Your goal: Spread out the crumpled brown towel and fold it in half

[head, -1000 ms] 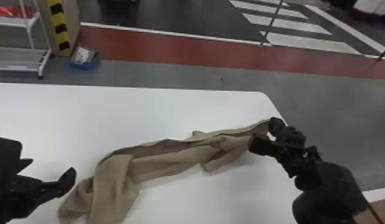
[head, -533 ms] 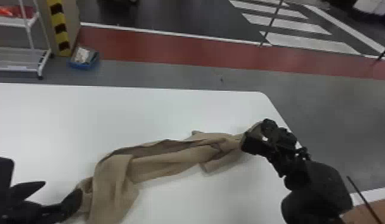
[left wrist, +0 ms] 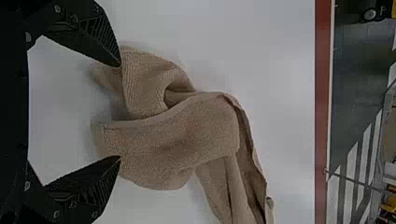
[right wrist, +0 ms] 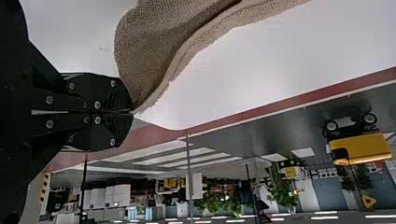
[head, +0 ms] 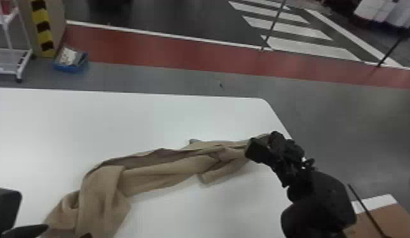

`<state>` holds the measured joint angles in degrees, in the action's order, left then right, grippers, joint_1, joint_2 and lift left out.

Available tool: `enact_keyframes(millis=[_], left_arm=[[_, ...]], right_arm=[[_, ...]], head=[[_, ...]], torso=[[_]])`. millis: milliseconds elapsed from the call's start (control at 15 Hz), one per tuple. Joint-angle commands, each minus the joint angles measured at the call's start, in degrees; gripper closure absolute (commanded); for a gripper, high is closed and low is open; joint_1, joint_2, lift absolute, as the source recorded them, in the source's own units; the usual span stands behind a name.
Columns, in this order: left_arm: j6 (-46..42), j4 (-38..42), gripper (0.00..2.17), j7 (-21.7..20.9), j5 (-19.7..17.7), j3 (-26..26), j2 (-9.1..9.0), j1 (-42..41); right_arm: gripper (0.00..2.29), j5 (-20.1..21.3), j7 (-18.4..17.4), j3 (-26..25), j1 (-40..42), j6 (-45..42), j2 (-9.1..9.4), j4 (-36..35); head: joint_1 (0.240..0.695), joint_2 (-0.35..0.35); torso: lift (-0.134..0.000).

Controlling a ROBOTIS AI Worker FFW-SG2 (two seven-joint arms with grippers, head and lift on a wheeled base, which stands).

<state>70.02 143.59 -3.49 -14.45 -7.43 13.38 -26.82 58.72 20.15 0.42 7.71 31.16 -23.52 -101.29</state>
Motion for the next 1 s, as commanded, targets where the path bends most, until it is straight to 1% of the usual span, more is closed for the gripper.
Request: enact_keyframes(millis=[0, 133, 333, 400, 600, 667, 733, 800, 867, 933], left_arm=[[-0.80, -0.59, 0.21, 1.91, 0.21, -3.38, -0.19, 2.56], [-1.15, -1.21, 0.21, 3.05, 0.48, -5.22, -1.51, 4.49], [-1.15, -3.93, 0.21, 4.37, 0.39, -8.83, -1.69, 7.57], [-1.15, -5.60, 0.21, 4.37, 0.65, -9.53, -2.21, 8.45], [-1.32, -8.59, 0.23, 4.37, 0.74, -9.97, -2.39, 9.33], [-1.50, -8.94, 0.34, 4.37, 0.83, -9.97, -2.48, 9.41], [-1.68, -9.03, 0.55, 4.37, 0.83, -9.79, -2.48, 9.59], [-1.68, -9.12, 0.80, 4.28, 0.91, -9.62, -2.39, 9.68], [-1.68, -9.21, 1.11, 4.37, 1.79, -9.53, -2.39, 9.68], [-1.68, -9.21, 1.36, 4.90, 2.41, -9.44, -2.39, 9.68]], right_arm=[[1.24, -0.10, 0.07, 0.02, 0.47, 1.68, -0.12, -1.28], [1.24, -0.10, 0.33, 0.02, 0.90, 1.85, -0.30, -1.72], [1.24, -0.10, 0.33, 0.10, 1.17, 2.21, -0.47, -2.07], [1.24, -0.10, 0.42, 0.10, 1.17, 2.38, -0.73, -2.25], [1.24, -0.10, 0.60, 0.02, 1.61, 2.73, -1.26, -3.22], [1.24, -0.10, 0.60, 0.02, 1.78, 2.73, -1.35, -3.30], [1.24, -0.10, 0.68, 0.02, 2.14, 2.91, -1.44, -3.66], [1.24, -0.10, 0.86, -0.51, 2.66, 3.08, -1.44, -4.09], [1.24, -0.10, 0.95, -0.78, 2.84, 3.08, -1.44, -4.53], [1.24, -0.10, 1.04, -0.86, 3.01, 3.08, -1.44, -4.80]], head=[[0.695, -0.350], [0.695, -0.350], [0.695, -0.350], [0.695, -0.350], [0.695, -0.350], [0.695, -0.350], [0.695, -0.350], [0.695, -0.350], [0.695, -0.350], [0.695, -0.350]], torso=[[-0.123], [-0.123], [-0.123], [-0.123], [-0.123], [-0.123], [-0.123], [-0.123], [-0.123], [-0.123]])
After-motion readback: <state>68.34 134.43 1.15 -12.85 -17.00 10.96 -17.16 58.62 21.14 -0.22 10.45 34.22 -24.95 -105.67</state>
